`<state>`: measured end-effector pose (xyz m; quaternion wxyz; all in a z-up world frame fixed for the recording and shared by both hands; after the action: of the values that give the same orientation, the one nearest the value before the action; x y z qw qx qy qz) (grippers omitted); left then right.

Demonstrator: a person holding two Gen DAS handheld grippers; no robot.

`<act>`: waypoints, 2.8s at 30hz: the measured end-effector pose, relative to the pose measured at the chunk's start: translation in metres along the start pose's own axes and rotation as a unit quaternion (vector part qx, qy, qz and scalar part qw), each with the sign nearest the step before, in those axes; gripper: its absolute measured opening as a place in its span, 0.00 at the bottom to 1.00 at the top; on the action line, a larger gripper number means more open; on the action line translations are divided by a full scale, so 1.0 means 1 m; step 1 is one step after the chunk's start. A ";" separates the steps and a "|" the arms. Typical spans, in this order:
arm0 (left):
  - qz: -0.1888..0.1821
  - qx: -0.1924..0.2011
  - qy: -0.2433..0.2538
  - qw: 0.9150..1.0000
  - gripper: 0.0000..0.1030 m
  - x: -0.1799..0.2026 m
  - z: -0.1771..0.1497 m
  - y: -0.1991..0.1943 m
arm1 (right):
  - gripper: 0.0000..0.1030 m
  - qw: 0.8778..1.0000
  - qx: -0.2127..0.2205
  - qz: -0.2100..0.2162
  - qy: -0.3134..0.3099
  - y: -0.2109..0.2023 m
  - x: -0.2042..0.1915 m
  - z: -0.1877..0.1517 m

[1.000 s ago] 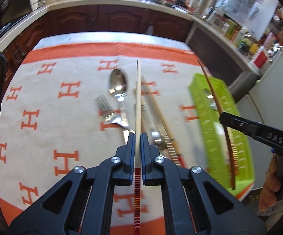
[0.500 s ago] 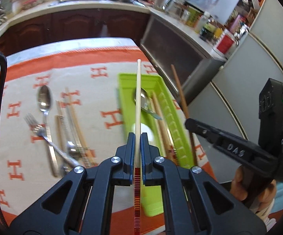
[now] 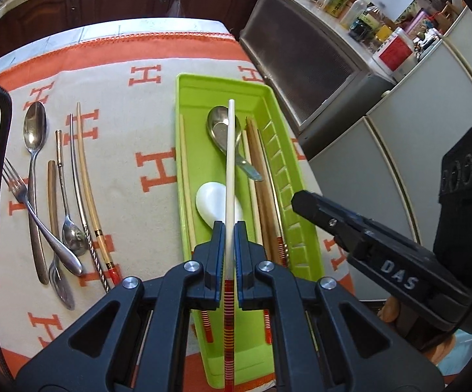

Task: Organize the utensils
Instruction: 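Carry the red-banded chopstick in the left tool while the right tool carries the wooden one to the tray, then open both tools to drop the chopsticks into the green tray, then move both open tools back over the utensil pile, then close the right tool on a metal fork while the left tool grasps a metal spoon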

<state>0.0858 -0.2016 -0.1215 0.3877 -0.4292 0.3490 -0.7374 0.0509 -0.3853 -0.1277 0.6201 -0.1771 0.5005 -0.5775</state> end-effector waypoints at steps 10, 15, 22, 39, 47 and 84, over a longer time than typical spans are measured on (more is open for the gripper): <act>0.005 0.001 0.005 1.000 0.04 -0.003 0.002 -0.003 | 0.25 1.000 0.016 -0.002 -0.008 -0.002 -0.007 -0.001; 0.014 0.006 0.003 1.000 0.04 -0.009 -0.001 -0.011 | 0.25 1.000 0.016 -0.002 -0.011 -0.004 -0.010 -0.004; 0.035 0.007 0.001 0.999 0.05 -0.021 -0.010 -0.023 | 0.29 1.000 0.018 -0.003 -0.019 -0.008 -0.015 -0.010; 0.089 0.056 -0.029 0.994 0.05 -0.082 -0.040 -0.080 | 0.32 0.996 -0.002 0.002 -0.086 -0.002 -0.074 -0.041; 0.119 0.073 -0.044 0.989 0.05 -0.123 -0.052 -0.100 | 0.35 0.988 -0.012 -0.003 -0.152 0.007 -0.127 -0.061; 0.140 0.047 -0.154 0.977 0.05 -0.279 -0.070 -0.080 | 0.14 0.911 -0.098 -0.038 -0.399 0.156 -0.262 -0.075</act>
<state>0.0930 0.0911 -0.1822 0.5560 -0.4655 0.3071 -0.6164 0.1173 -0.0824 -0.1758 0.7253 -0.4718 0.2583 -0.4297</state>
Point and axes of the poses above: each gripper's, at about its wrist camera, not at the fingertips, and y roughly the way its jaws point, x to its right, z to its top, the point moved 5 cm from there along y, roughly the way its jaws point, and after that the axes turned 3 degrees about -z, right-handed, at the moved point
